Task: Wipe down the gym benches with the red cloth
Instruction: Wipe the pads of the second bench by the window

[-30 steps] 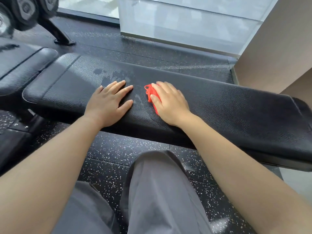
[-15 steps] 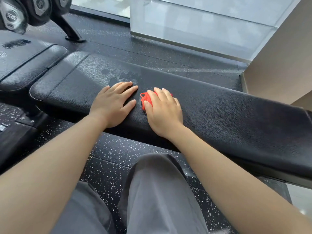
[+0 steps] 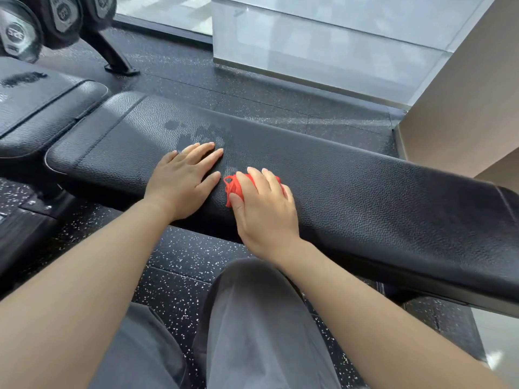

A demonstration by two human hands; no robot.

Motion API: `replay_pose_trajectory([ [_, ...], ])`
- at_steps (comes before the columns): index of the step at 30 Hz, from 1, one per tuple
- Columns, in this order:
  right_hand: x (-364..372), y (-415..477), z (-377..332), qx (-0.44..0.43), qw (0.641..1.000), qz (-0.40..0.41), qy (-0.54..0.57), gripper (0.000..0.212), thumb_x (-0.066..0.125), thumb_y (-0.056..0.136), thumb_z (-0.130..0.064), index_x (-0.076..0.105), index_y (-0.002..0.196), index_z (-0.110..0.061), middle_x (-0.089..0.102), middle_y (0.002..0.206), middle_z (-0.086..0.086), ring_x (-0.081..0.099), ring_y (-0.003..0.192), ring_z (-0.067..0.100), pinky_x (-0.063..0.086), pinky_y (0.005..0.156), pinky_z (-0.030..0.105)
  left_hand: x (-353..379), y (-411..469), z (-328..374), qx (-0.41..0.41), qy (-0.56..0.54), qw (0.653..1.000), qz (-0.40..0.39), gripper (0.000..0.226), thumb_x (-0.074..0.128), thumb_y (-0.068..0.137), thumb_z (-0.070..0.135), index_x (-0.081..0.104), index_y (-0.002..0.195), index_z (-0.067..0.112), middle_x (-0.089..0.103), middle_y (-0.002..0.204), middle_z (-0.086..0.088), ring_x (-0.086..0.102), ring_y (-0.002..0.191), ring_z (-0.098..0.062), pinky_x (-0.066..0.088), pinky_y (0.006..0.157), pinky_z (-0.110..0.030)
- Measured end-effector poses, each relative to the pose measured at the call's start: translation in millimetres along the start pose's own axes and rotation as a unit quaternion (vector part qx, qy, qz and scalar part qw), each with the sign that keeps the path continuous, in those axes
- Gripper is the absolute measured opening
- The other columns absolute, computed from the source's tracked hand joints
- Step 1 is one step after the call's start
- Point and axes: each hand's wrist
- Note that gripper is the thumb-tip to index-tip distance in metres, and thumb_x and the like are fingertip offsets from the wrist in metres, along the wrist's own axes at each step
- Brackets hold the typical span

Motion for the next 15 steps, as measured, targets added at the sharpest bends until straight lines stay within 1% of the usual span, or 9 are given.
replay_pose_trajectory([
  [3,2,29,2,-0.006,0.998,-0.056,0.022,0.048,0.023,0.098,-0.042,0.039,0.138,-0.02,0.035,0.149,0.002,0.026,0.138,0.024,0.023,0.109,0.043,-1,1,-1,-0.001,0.002,1.0,-0.001,0.078,-0.001,0.077,0.06,0.023,0.147,0.034,0.021,0.155,0.011,0.016,0.143,-0.013,0.017,0.115,-0.038],
  [5,1,43,2,-0.008,0.997,-0.069,0.023,0.046,0.026,0.099,-0.04,0.034,0.141,-0.021,0.029,0.151,0.0,0.021,0.14,0.022,0.02,0.111,0.042,0,0,1,0.0,0.005,1.0,-0.004,0.08,-0.003,0.076,0.06,0.021,0.148,0.034,0.018,0.156,0.011,0.014,0.144,-0.012,0.016,0.116,-0.038],
  [7,1,43,2,-0.015,0.997,-0.074,0.007,0.048,0.026,0.099,-0.04,0.031,0.142,-0.021,0.027,0.152,0.0,0.019,0.141,0.022,0.02,0.112,0.042,-1,-1,1,0.0,-0.006,1.0,-0.011,0.076,0.0,0.08,0.06,0.019,0.148,0.033,0.015,0.157,0.012,0.012,0.144,-0.011,0.013,0.116,-0.037],
  [9,0,30,2,-0.028,0.997,-0.079,0.002,0.05,0.025,0.099,-0.042,0.028,0.144,-0.02,0.025,0.153,0.001,0.018,0.142,0.023,0.02,0.112,0.042,-2,-1,-1,0.005,-0.025,0.999,-0.027,0.064,0.012,0.091,0.057,0.018,0.149,0.029,0.012,0.157,0.011,0.009,0.145,-0.011,0.01,0.117,-0.036],
  [10,-2,22,2,-0.035,0.997,-0.072,0.006,0.052,0.022,0.098,-0.044,0.03,0.143,-0.019,0.027,0.153,0.002,0.019,0.142,0.024,0.022,0.111,0.043,-4,0,-4,0.014,-0.03,0.999,-0.036,0.059,0.02,0.096,0.052,0.018,0.149,0.026,0.011,0.158,0.009,0.008,0.145,-0.011,0.009,0.118,-0.036],
  [12,-4,9,0,-0.046,0.998,-0.051,0.018,0.064,0.013,0.09,-0.049,0.036,0.14,-0.018,0.034,0.15,0.005,0.026,0.14,0.026,0.026,0.108,0.044,-6,3,-13,0.021,-0.032,0.999,-0.036,0.057,0.029,0.098,0.043,0.019,0.149,0.02,0.013,0.158,0.004,0.009,0.145,-0.013,0.011,0.118,-0.038],
  [13,-5,8,-2,-0.047,0.998,-0.047,0.018,0.068,0.01,0.087,-0.05,0.037,0.14,-0.017,0.036,0.149,0.005,0.027,0.139,0.027,0.027,0.108,0.044,-7,5,-19,0.009,-0.027,0.999,-0.031,0.057,0.03,0.098,0.042,0.02,0.149,0.02,0.014,0.158,0.004,0.01,0.145,-0.014,0.011,0.118,-0.04],
  [14,-5,10,-2,-0.047,0.998,-0.049,0.013,0.068,0.01,0.087,-0.05,0.038,0.139,-0.018,0.036,0.148,0.005,0.028,0.139,0.027,0.027,0.108,0.044,-8,7,-25,-0.007,-0.021,0.999,-0.026,0.057,0.031,0.097,0.042,0.02,0.149,0.021,0.014,0.158,0.005,0.011,0.145,-0.014,0.011,0.117,-0.041],
  [15,-4,15,-2,-0.048,0.997,-0.058,0.008,0.063,0.013,0.091,-0.049,0.037,0.14,-0.018,0.035,0.149,0.005,0.026,0.139,0.026,0.025,0.108,0.044,-8,10,-30,-0.019,-0.016,0.999,-0.025,0.057,0.03,0.097,0.043,0.02,0.149,0.023,0.014,0.158,0.005,0.011,0.145,-0.014,0.011,0.117,-0.041],
])
Point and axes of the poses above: each hand's wrist, its own y-axis towards the middle knuckle, its own x-axis out of the palm, z = x × y
